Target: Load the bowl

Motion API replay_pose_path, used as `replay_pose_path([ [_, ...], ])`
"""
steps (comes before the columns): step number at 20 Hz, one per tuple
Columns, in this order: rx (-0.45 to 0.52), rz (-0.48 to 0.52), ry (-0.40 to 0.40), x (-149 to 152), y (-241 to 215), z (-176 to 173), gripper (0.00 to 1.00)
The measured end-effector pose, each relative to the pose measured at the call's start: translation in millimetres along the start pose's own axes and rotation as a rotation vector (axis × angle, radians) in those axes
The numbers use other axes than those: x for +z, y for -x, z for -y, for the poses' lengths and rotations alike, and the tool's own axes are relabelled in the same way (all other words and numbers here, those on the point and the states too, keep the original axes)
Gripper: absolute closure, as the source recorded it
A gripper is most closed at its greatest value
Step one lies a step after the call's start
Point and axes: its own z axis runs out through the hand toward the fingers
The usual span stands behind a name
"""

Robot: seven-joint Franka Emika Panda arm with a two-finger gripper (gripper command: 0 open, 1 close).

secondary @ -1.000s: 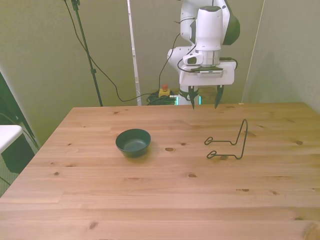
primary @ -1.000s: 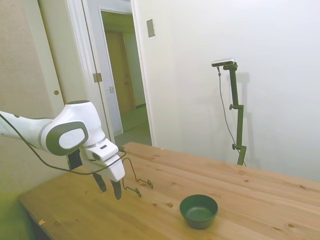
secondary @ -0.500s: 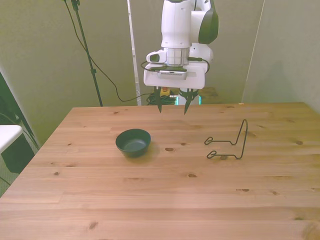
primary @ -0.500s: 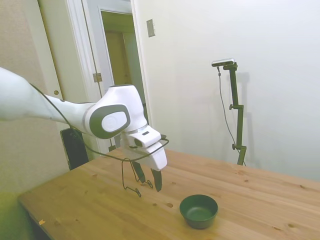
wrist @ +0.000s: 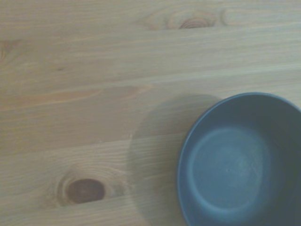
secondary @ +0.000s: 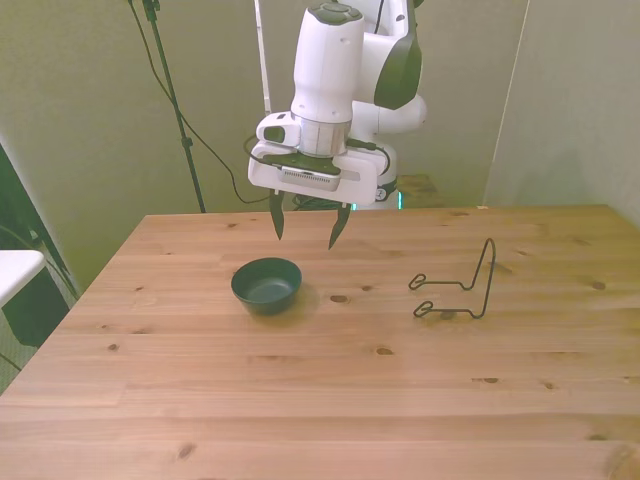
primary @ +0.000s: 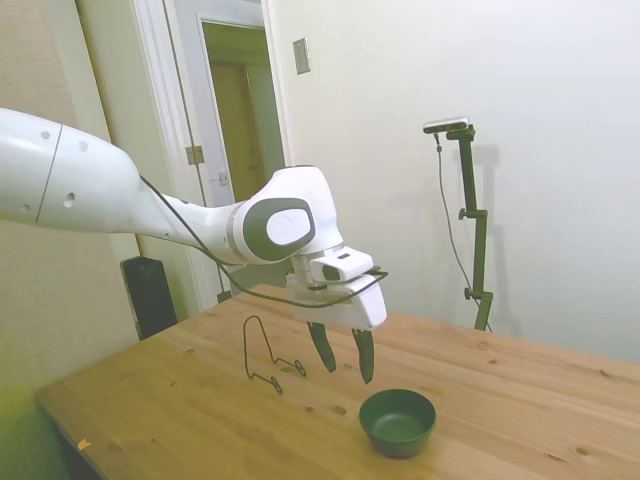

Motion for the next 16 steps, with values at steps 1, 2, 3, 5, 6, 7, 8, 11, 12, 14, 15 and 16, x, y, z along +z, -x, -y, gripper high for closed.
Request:
replay_pose_path([
  [1,-0.001,-0.003,0.000,-0.2,-3.8,-0.2,0.00],
  [2,-0.002,-0.004,-0.002,-0.1,-6.7,-0.2,0.00],
  [3,-0.004,-0.004,-0.008,0.7,-9.6,0.1,0.00],
  [5,0.004,-0.003,-0.037,8.1,-15.0,2.4,0.00],
  [6,0.010,-0.005,-0.049,14.7,-18.2,3.4,0.00],
  [7,0.016,-0.006,-0.063,22.0,-21.2,5.3,0.00],
  [8,0.021,-0.009,-0.073,29.3,-24.3,7.0,0.00],
  [11,0.020,0.004,-0.067,44.3,-25.3,10.2,0.00],
  [12,0.017,0.005,-0.067,44.8,-24.4,11.5,0.00],
  [14,0.009,0.004,-0.068,43.7,-21.3,15.8,0.00],
  [15,0.003,0.005,-0.068,43.6,-19.3,18.5,0.00],
  [16,-0.002,0.006,-0.067,44.6,-17.2,21.1,0.00],
])
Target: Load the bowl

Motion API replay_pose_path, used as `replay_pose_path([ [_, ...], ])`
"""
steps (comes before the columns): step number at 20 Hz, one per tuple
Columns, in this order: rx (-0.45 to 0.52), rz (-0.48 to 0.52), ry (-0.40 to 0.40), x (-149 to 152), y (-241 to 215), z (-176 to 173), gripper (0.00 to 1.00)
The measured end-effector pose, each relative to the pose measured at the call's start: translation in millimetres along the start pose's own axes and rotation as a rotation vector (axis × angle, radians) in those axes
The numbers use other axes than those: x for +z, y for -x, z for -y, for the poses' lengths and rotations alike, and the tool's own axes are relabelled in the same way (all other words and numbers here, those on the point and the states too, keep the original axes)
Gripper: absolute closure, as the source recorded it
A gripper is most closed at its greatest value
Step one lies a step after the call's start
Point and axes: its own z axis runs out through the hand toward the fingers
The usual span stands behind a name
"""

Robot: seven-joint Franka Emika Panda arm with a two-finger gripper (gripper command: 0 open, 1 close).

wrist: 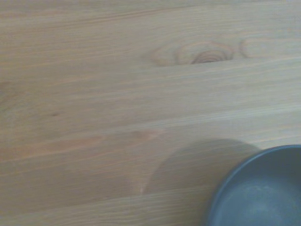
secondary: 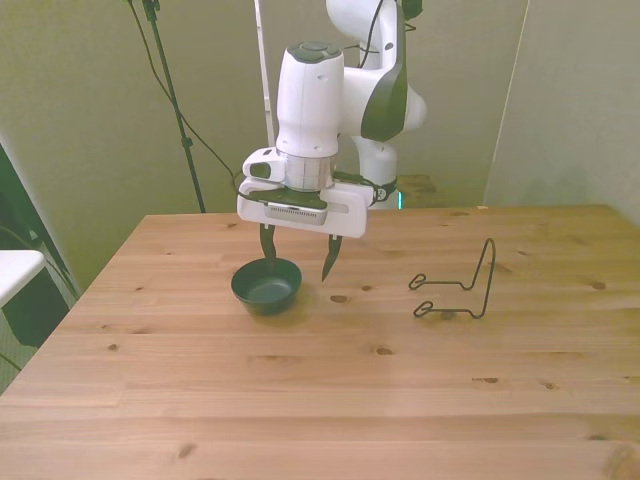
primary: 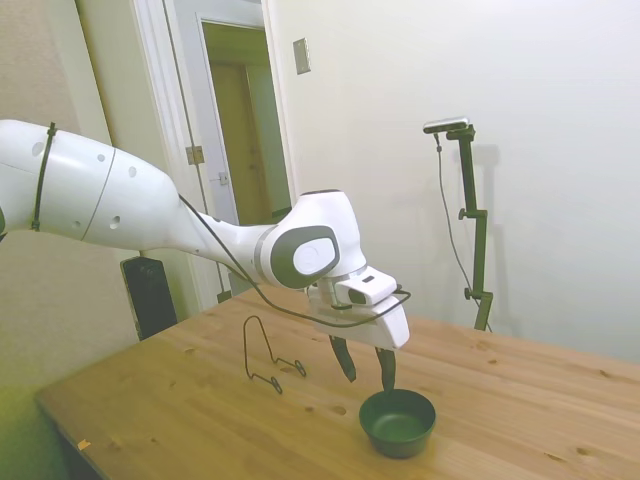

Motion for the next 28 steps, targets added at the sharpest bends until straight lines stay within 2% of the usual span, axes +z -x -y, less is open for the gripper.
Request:
replay_pose_path([
  [9,0.002,0.014,0.045,40.9,2.6,7.8,0.00],
  [16,-0.004,0.018,0.051,46.8,10.2,17.7,0.00],
  [17,-0.006,0.017,0.053,47.0,11.6,19.3,1.00],
  [28,0.012,0.027,0.127,50.1,11.2,12.4,1.00],
])
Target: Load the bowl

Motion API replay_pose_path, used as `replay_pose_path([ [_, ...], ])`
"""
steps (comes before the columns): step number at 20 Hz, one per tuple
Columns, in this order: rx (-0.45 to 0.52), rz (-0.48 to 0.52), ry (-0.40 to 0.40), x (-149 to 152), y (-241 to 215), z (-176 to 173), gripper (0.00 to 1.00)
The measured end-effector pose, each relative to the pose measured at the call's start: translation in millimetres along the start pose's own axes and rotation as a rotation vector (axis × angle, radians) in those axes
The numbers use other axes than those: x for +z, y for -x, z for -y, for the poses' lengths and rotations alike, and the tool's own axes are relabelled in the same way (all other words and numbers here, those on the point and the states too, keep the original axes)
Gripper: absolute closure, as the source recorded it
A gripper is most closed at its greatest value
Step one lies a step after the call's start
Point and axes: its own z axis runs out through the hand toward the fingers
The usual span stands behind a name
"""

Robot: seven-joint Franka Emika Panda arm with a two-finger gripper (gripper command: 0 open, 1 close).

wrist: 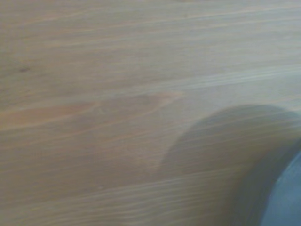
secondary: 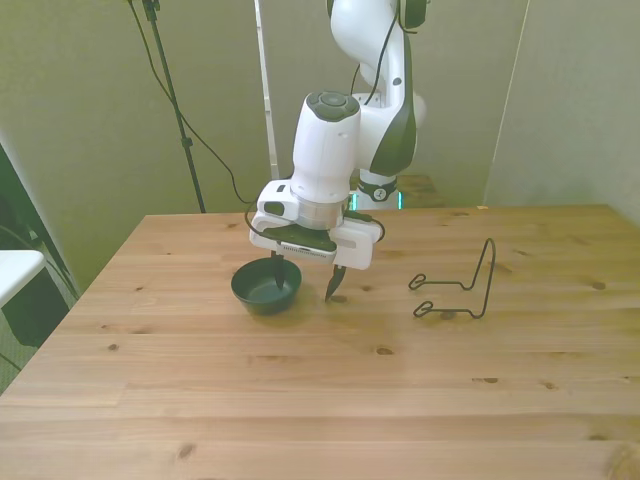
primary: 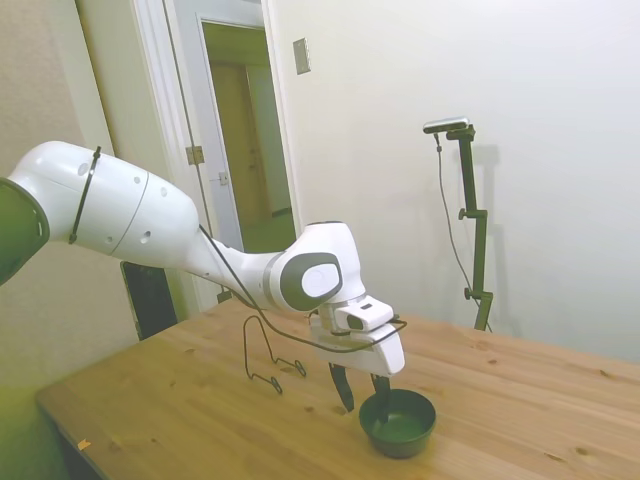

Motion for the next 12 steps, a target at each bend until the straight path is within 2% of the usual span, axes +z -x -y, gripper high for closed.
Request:
replay_pose_path([
  [12,-0.009,-0.060,0.050,-6.2,0.8,5.5,1.00],
])
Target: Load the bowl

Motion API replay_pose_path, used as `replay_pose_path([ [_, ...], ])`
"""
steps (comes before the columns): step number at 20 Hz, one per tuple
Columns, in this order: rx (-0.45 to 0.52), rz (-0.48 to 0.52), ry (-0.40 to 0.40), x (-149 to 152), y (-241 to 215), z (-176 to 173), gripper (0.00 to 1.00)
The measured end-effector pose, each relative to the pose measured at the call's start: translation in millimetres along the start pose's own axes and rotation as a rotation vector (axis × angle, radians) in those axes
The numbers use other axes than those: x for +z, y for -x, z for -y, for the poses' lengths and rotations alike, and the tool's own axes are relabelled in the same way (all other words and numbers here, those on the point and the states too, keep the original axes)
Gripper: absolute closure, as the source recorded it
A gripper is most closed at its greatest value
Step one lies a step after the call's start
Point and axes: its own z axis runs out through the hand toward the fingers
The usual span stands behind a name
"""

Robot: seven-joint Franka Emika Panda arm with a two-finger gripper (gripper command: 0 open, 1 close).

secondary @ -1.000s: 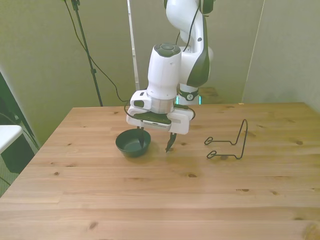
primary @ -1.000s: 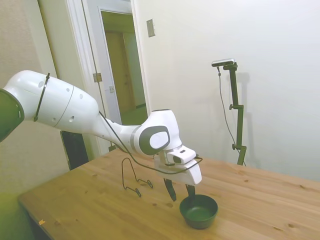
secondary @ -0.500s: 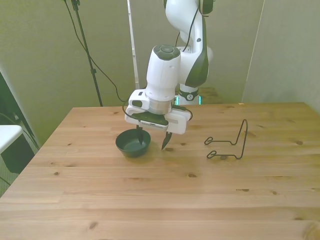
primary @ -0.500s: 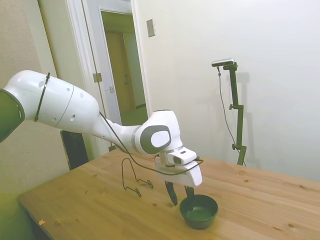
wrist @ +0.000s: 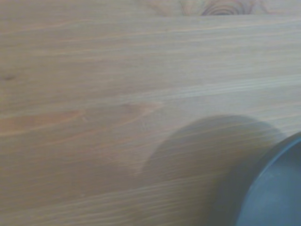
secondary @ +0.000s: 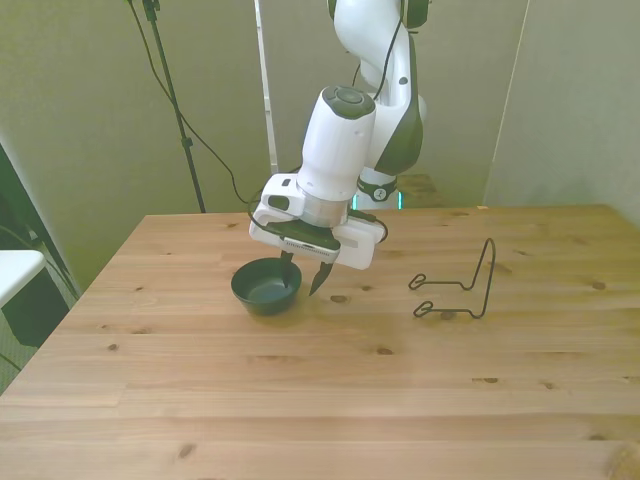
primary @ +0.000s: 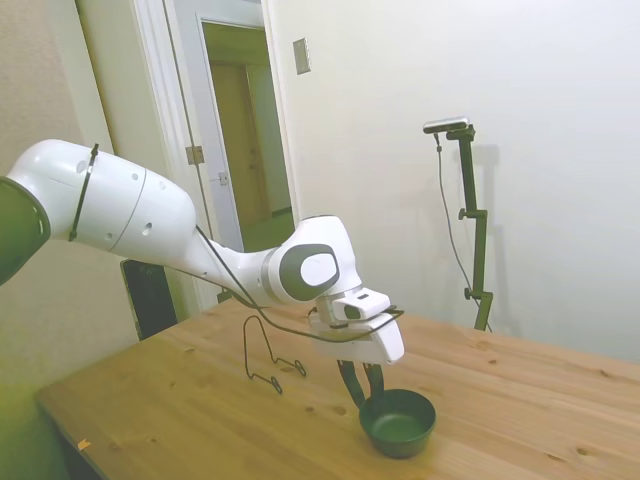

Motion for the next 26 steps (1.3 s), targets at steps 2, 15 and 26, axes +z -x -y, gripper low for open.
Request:
replay_pose_path([
  [2,0.000,0.000,0.002,1.1,0.1,0.3,1.00],
  [15,0.007,0.001,0.009,7.8,-1.2,0.9,1.00],
  [26,-0.028,0.110,-0.203,-97.2,31.4,-3.3,1.00],
])
